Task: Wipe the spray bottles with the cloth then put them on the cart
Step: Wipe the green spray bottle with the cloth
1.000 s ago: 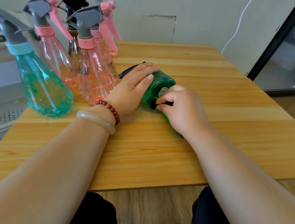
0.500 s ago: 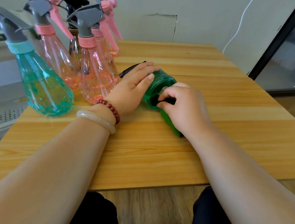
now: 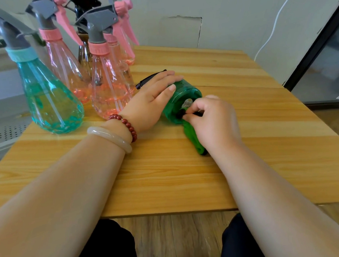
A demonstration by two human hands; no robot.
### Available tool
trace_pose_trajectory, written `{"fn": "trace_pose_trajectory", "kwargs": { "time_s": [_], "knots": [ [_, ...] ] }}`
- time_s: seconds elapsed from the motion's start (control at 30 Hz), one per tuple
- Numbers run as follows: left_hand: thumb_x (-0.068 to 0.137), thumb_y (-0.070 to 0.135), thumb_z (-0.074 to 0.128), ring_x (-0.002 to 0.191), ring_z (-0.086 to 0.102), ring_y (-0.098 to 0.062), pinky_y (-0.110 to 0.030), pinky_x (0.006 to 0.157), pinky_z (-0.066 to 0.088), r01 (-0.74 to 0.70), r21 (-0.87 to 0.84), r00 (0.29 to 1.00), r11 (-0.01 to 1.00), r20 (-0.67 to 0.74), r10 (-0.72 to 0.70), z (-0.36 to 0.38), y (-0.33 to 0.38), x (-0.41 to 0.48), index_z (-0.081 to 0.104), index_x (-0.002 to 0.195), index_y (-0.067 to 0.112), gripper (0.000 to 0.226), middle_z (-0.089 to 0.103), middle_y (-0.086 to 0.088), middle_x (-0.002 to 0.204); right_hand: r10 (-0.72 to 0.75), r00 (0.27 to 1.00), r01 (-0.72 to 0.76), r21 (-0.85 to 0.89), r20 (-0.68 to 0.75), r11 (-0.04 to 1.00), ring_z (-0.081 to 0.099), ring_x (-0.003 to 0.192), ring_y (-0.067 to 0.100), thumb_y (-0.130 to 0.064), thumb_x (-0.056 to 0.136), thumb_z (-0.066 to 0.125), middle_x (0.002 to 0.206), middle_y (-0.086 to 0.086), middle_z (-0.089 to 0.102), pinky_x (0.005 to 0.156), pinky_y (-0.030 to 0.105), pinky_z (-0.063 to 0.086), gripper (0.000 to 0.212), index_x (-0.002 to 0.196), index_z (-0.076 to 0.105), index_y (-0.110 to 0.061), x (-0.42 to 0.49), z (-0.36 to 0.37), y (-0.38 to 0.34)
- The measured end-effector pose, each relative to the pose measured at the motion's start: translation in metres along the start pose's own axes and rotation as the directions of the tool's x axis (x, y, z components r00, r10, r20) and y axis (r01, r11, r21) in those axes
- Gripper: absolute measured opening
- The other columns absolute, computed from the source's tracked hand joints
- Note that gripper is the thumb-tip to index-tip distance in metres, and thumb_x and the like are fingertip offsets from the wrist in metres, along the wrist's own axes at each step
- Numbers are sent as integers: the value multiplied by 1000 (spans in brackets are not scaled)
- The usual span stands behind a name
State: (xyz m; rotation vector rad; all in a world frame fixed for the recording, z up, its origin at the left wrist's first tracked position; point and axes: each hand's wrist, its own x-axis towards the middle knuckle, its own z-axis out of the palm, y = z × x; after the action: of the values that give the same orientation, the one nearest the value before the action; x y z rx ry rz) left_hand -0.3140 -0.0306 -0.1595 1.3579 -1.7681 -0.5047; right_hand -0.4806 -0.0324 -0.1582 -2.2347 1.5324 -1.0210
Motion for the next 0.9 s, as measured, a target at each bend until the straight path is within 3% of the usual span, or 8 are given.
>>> {"fn": "trace_pose_trajectory", "kwargs": {
  "time_s": [0.13, 0.33, 0.43, 0.53, 0.6, 0.73, 0.8, 0.9],
  "knots": [
    [108, 23, 36, 131, 29, 7, 5, 98, 20, 11, 0, 1000, 1000, -3, -11, 0, -1, 2, 50, 139, 31, 36, 38, 13, 148, 127, 988, -130, -26, -83, 991, 56, 82, 17, -19, 84, 74, 93, -5, 55, 68, 29, 39, 3, 84, 72, -18, 6, -4, 8],
    [108, 24, 35, 132, 28, 7, 8, 96, 18, 2, 10, 1000, 1000, -3, -2, 0, -2, 2, 49, 140, 31, 36, 37, 13, 150, -90, 989, 87, 28, 120, 996, 54, 82, 10, -20, 80, 79, 89, -10, 57, 70, 20, 40, 5, 80, 75, -18, -2, 0, -4],
    [108, 24, 34, 130, 28, 9, 8, 96, 19, -2, 16, 1000, 1000, 2, 2, 0, -2, 3, 49, 140, 30, 36, 37, 13, 149, -71, 992, 68, 36, 104, 997, 54, 82, 10, -18, 80, 79, 89, -9, 57, 67, 10, 37, 5, 79, 74, -17, 0, -2, -1],
    [107, 22, 36, 127, 28, 11, 9, 94, 20, -2, 5, 1000, 1000, -1, 2, 0, -1, 2, 50, 140, 29, 36, 38, 13, 147, 38, 999, -38, -67, 8, 997, 56, 79, 18, -15, 84, 74, 90, -3, 56, 67, 27, 41, 5, 80, 72, -13, 5, -4, 8],
    [107, 21, 36, 127, 28, 12, 9, 95, 19, -7, -3, 1000, 1000, -7, 7, -1, -1, 1, 50, 140, 28, 36, 38, 13, 147, 56, 998, -58, -118, -17, 991, 54, 78, 20, -14, 85, 71, 90, -3, 52, 64, 31, 35, 4, 81, 70, -14, 5, -3, 8],
    [108, 21, 36, 128, 28, 11, 9, 96, 17, -16, 6, 1000, 1000, -6, 16, 0, -1, 1, 50, 141, 27, 36, 38, 12, 148, -176, 979, 175, 18, 106, 984, 51, 75, 10, -13, 77, 79, 83, -9, 54, 63, 16, 35, 9, 76, 72, -16, -1, 5, 2],
    [108, 20, 36, 128, 28, 12, 9, 96, 16, -21, 4, 1000, 1000, -5, 21, 0, -2, 2, 49, 141, 26, 36, 38, 12, 147, -290, 957, 285, 132, 15, 949, 52, 73, 6, -11, 73, 81, 80, -7, 59, 66, 12, 38, 10, 72, 71, -14, -4, 7, 0],
    [108, 21, 37, 130, 28, 10, 8, 97, 15, -20, -2, 1000, 1000, -6, 20, -1, -3, 3, 49, 140, 28, 35, 38, 12, 147, -294, 919, 341, 155, -261, 927, 55, 76, 7, -9, 74, 77, 84, -1, 63, 70, 11, 40, 6, 74, 72, -10, -2, 6, 0]
  ]
}}
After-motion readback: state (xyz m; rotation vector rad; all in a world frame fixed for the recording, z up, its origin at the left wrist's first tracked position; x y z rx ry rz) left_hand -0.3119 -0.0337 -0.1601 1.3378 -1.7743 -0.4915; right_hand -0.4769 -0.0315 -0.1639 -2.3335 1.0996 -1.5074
